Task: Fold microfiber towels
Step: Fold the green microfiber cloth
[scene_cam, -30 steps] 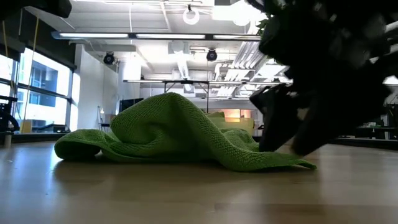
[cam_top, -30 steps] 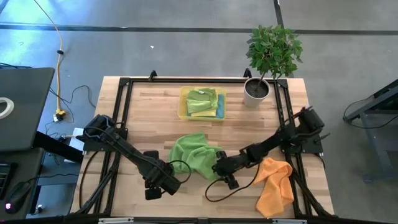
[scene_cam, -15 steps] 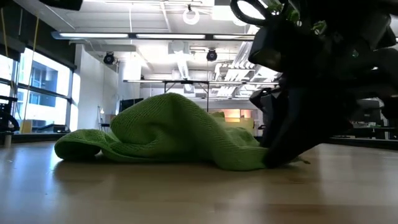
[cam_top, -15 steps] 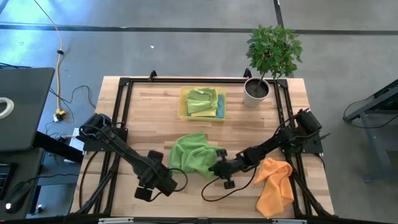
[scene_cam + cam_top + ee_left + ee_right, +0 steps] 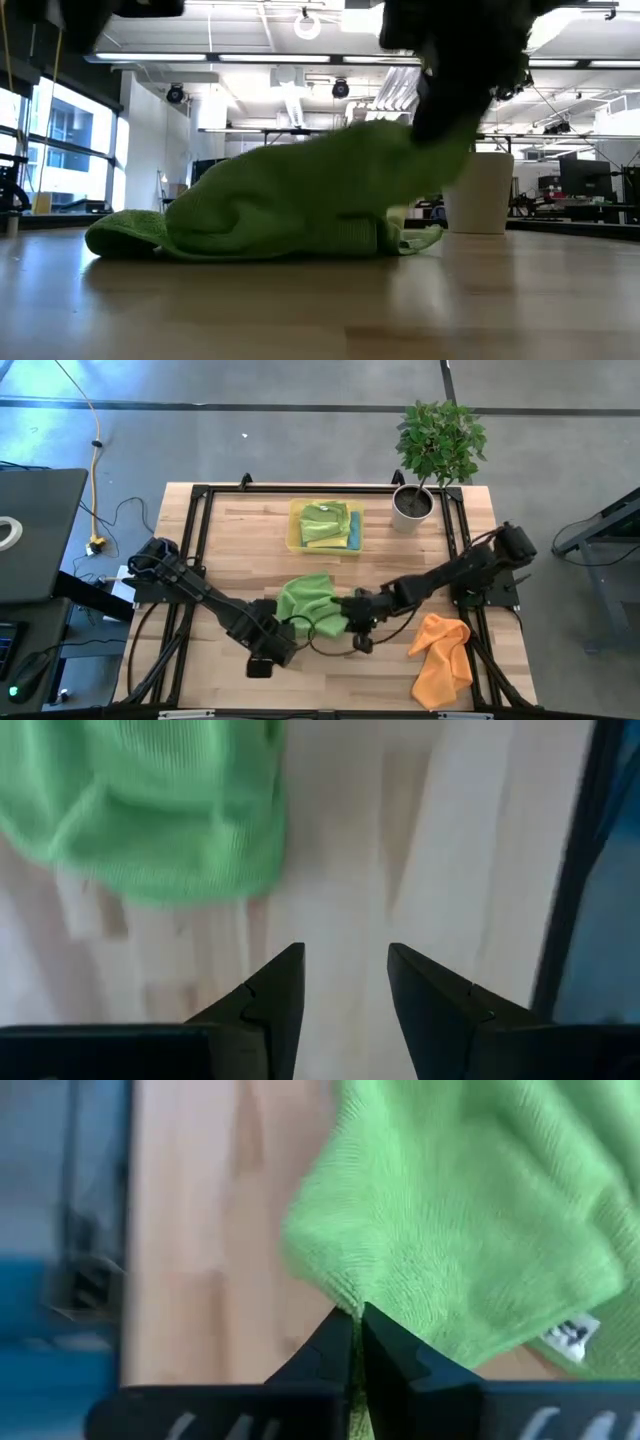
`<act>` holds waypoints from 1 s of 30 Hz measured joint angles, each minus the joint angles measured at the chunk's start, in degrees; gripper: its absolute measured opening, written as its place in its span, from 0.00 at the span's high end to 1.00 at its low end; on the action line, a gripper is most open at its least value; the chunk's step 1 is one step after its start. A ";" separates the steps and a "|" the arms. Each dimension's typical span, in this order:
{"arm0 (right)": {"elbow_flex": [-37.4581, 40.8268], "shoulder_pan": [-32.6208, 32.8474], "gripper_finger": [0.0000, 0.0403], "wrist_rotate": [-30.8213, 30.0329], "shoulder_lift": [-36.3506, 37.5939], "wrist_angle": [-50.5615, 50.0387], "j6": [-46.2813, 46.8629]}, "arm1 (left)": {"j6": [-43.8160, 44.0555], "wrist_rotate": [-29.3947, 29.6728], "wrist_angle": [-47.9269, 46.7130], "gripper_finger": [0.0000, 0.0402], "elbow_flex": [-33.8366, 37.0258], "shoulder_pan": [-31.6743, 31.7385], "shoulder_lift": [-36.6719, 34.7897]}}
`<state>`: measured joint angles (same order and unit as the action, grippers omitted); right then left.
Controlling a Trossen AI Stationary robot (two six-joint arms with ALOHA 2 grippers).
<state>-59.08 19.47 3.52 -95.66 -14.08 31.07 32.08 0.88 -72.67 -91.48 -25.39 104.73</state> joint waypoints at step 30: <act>-25.70 -16.00 1.00 8.75 5.07 -26.20 10.20 | 17.81 49.41 22.06 0.70 0.00 3.47 0.07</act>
<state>-84.78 3.47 12.27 -90.59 -40.28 41.28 49.89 50.29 -50.61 -91.48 -21.92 104.79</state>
